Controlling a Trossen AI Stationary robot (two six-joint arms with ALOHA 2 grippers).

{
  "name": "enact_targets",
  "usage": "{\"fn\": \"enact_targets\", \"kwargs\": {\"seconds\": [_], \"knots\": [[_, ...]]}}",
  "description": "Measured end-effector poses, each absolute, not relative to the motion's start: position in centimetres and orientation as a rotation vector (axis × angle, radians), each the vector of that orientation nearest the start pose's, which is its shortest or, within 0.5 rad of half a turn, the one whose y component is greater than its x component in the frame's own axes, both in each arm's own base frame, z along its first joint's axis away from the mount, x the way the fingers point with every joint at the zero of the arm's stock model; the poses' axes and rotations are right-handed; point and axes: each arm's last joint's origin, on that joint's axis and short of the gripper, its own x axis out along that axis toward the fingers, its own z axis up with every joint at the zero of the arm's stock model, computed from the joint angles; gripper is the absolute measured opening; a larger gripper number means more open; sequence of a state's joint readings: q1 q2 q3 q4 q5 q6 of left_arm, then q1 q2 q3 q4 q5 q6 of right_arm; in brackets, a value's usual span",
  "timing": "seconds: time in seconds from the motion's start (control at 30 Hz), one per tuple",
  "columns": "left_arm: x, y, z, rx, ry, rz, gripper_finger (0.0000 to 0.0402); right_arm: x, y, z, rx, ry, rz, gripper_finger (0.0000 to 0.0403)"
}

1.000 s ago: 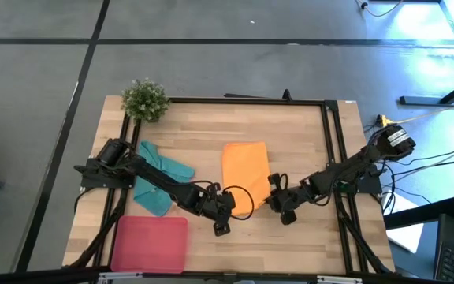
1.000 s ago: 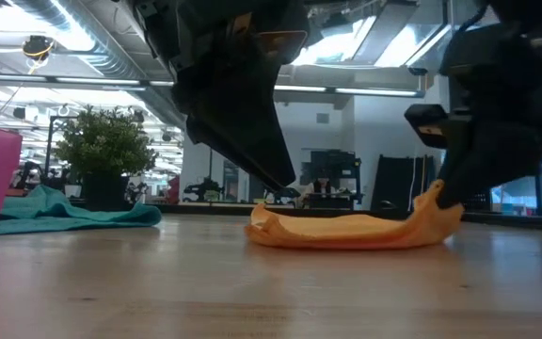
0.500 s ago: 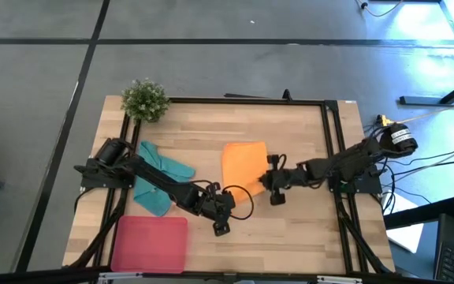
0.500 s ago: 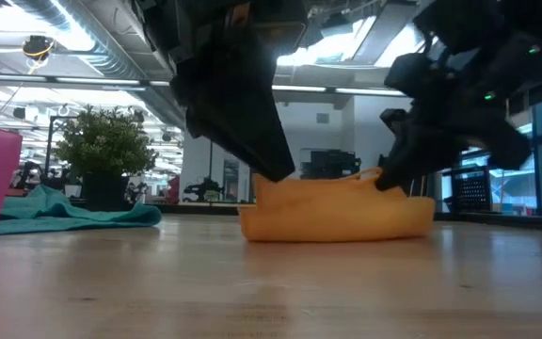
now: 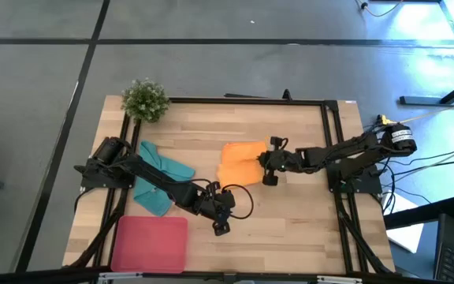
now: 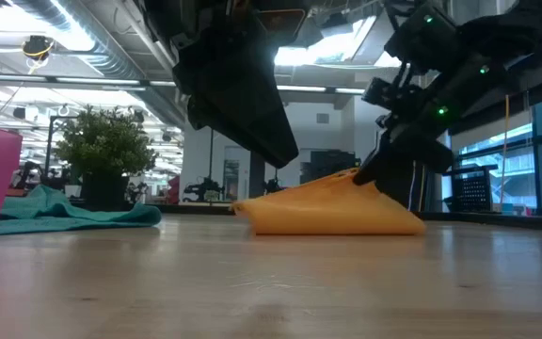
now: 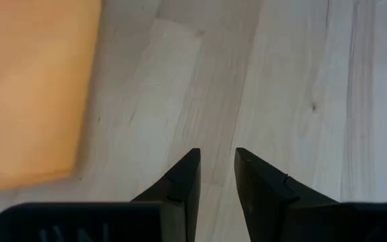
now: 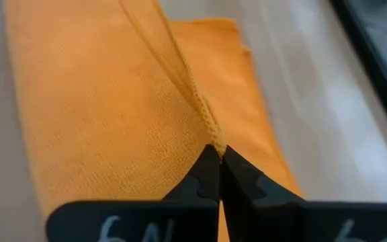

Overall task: Roll microfiber towels into tight, uniform cylinder then place into a basket
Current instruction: Fold the yellow microfiber cloth

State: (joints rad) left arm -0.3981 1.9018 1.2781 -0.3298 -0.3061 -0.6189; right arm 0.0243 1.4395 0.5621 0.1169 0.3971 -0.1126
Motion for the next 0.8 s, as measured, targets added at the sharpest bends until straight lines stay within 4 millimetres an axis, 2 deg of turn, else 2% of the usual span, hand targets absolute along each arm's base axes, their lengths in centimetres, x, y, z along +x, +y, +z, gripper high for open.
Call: {"fn": "enact_targets", "kwargs": {"seconds": [0.5, 0.67, 0.8], "knots": [[36.76, -14.46, 18.1, -0.251, 0.876, 0.194, 0.0085, 24.74, -1.04, 14.24, -0.155, 0.862, -0.428, 0.0002], [36.76, -14.46, 18.1, -0.251, 0.876, 0.194, 0.0085, 24.73, -0.9, 14.15, -0.137, 0.875, -0.378, 0.0003], [36.76, -14.46, 18.1, -0.252, 0.876, 0.194, 0.0085, 24.76, -0.76, 14.11, -0.095, 0.875, -0.339, 0.0024]]}}
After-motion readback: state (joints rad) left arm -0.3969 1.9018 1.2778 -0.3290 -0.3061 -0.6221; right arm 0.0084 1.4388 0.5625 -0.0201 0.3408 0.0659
